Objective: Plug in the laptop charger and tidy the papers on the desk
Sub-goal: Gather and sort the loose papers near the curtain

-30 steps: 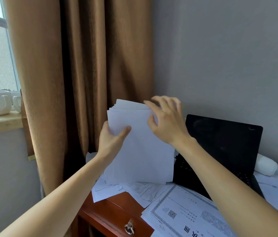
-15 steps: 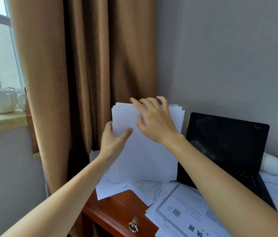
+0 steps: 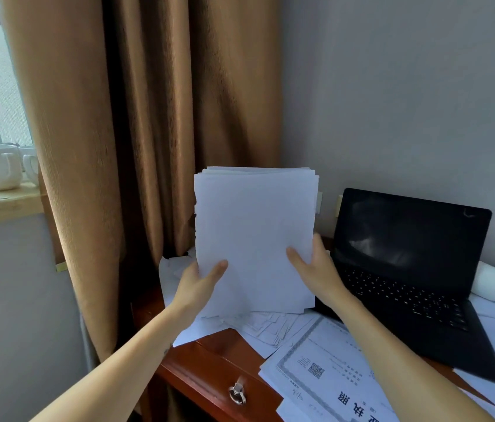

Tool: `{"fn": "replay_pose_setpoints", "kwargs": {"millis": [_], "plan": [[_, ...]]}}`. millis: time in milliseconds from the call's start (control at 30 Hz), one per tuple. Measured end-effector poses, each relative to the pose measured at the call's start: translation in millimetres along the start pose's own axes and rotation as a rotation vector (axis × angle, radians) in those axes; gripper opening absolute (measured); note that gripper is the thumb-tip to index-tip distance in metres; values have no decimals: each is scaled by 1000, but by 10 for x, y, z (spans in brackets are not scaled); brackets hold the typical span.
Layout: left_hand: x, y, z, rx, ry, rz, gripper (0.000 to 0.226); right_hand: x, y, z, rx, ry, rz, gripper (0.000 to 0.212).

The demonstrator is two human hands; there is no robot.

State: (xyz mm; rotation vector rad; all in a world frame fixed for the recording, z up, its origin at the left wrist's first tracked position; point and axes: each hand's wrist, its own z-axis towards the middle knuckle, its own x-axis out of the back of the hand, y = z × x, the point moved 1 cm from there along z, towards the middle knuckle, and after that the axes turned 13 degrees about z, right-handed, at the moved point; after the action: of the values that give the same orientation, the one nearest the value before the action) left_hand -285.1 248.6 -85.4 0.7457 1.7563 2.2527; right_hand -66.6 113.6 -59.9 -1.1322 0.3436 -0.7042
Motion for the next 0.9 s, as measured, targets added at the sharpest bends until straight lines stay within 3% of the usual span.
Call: {"fn": "replay_pose_setpoints", "kwargs": {"millis": [100,333,433,600,767,900], "plan": [[-15,-48,4,-32,40,52,11,-28,162,-17,-11,18,-3,38],[44,127,-13,-179,166,128,20,-171,-78,28,63,45,78,37],[238,90,-85,-50,95,20,15,-273,-114,41,3,-57,151,36],[428,-227,-342,174,-66,101,42,-517,104,-51,-168,-194,180,30],[593,-527,-644,244,81,102,41,-706,343,-89,-327,-356,148,24],[714,-775,-868,325,233,15,39,-724,593,-94,-257,-307,94,27]]}}
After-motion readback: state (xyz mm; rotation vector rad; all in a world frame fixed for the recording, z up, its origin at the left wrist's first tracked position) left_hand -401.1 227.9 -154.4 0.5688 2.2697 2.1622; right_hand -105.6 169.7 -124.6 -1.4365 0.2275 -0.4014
